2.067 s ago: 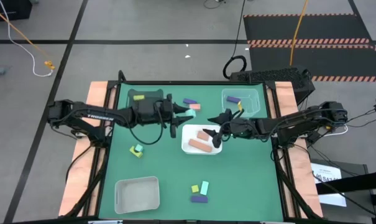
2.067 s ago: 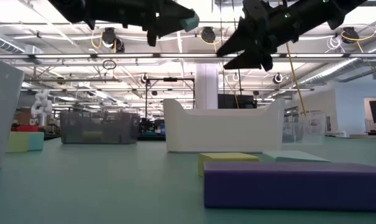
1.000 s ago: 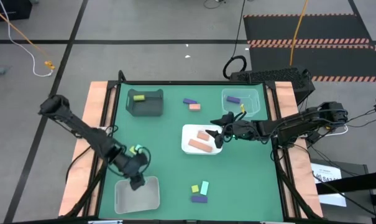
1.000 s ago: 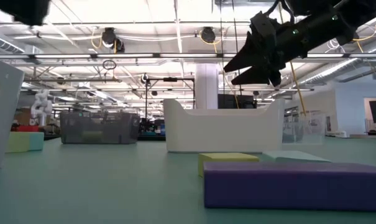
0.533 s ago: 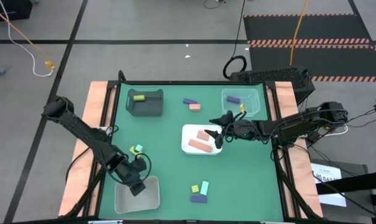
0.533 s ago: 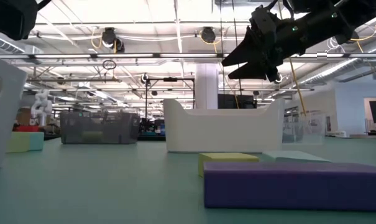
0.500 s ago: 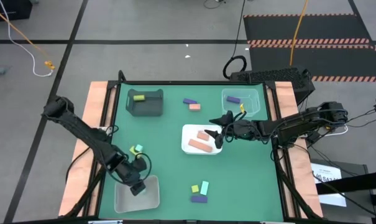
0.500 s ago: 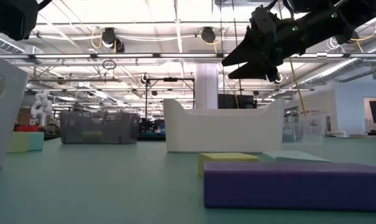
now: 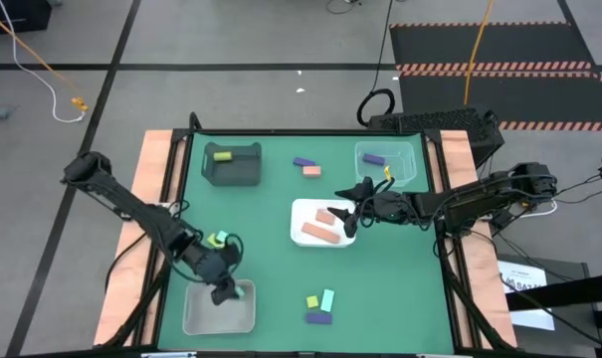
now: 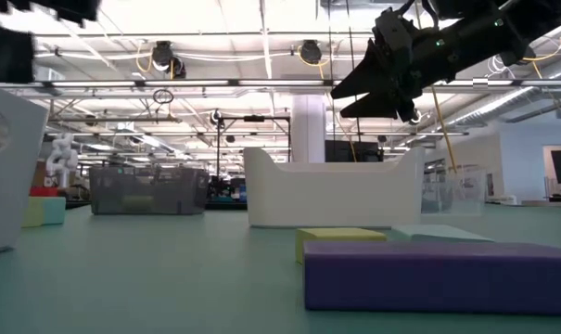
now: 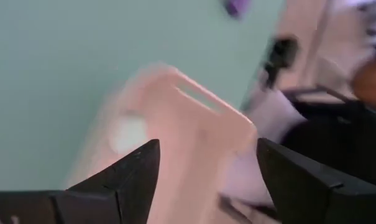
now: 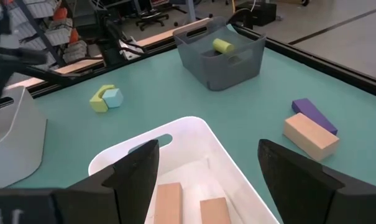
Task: Sort & place blocks by color
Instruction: Put the left blue block into the gray bin
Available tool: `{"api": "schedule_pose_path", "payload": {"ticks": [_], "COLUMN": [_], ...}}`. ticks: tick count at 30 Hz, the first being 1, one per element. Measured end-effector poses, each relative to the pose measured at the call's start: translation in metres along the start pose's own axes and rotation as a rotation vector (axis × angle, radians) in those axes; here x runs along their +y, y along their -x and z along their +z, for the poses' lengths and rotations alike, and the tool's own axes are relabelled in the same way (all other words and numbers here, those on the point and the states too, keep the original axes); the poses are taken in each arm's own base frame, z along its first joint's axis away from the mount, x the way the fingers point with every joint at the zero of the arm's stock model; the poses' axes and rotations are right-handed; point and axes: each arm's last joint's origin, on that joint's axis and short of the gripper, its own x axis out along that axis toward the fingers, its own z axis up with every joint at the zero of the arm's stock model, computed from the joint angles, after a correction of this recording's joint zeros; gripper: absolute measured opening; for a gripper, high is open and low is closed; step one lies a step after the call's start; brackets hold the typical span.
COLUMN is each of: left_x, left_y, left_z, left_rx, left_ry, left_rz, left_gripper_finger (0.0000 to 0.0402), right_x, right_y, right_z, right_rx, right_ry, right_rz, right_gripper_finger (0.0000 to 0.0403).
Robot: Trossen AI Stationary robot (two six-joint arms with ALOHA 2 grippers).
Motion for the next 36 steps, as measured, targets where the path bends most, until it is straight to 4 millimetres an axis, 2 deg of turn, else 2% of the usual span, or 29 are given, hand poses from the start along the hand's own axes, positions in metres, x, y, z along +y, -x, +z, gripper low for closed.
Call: {"api": "schedule_pose_path", "payload": {"ticks": [5, 10, 13, 18, 25, 31, 36], "left_x": [0.027, 0.061, 0.073, 0.083, 0.093, 0.106, 0.116], "left_y": [0.007, 0.019, 0.027, 0.027, 0.014, 0.007, -0.002], "left_z": [0.018, 0.020, 0.024, 0.029, 0.029, 0.022, 0.018], "left_rx": [-0.132, -0.064, -0.086, -0.111, -0.124, -0.113, -0.107], "left_ry": [-0.007, 0.046, 0.087, 0.125, 0.120, 0.132, 0.151], "left_rz": [0.256, 0.578, 0.703, 0.742, 0.712, 0.735, 0.689], "left_gripper_finger": [0.0248, 0.0238, 0.0234, 0.0234, 0.0234, 0.0234, 0.0234], "right_x": [0.000, 0.000, 0.000, 0.000, 0.000, 0.000, 0.000], "right_y": [0.000, 0.000, 0.000, 0.000, 0.000, 0.000, 0.000], "right_z": [0.000, 0.000, 0.000, 0.000, 0.000, 0.000, 0.000], "right_rx": [0.000, 0.000, 0.000, 0.000, 0.000, 0.000, 0.000], "right_ry": [0.000, 0.000, 0.000, 0.000, 0.021, 0.039, 0.041], "right_rz": [0.000, 0.000, 0.000, 0.000, 0.000, 0.000, 0.000], "right_gripper_finger": [0.0267, 0.0267, 0.0267, 0.0267, 0.0267, 0.0267, 0.0267]}}
